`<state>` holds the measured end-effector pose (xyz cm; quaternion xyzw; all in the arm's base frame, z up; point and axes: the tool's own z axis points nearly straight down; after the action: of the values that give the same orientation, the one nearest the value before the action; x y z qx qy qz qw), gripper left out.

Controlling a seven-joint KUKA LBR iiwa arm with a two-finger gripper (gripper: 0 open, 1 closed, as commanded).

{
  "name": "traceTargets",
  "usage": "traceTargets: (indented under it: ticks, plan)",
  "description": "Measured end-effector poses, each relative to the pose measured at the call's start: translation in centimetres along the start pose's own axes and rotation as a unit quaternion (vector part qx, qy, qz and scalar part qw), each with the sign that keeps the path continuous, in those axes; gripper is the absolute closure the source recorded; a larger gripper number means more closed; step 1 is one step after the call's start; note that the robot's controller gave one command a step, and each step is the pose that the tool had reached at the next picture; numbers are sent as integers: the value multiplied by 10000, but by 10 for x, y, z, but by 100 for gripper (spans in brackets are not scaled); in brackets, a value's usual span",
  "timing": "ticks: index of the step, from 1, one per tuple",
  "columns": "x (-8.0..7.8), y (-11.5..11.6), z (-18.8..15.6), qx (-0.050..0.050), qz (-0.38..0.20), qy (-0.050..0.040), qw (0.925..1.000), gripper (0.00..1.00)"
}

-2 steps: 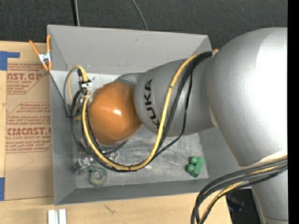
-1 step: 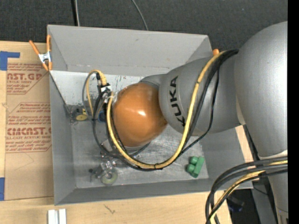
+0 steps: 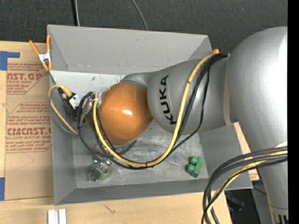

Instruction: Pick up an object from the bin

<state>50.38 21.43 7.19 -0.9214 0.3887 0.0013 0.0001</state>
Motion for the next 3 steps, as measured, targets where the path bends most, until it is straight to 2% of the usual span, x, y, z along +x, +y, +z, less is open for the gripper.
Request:
traceTargets:
  ticks: [1,2,3]
  plan:
    - [2,-1,-2,27,7,16,10000,100]
    - [0,-6,-11,9,61,-5,10000,100]
    - [-5,-9,-45,18,19,1,10000,100]
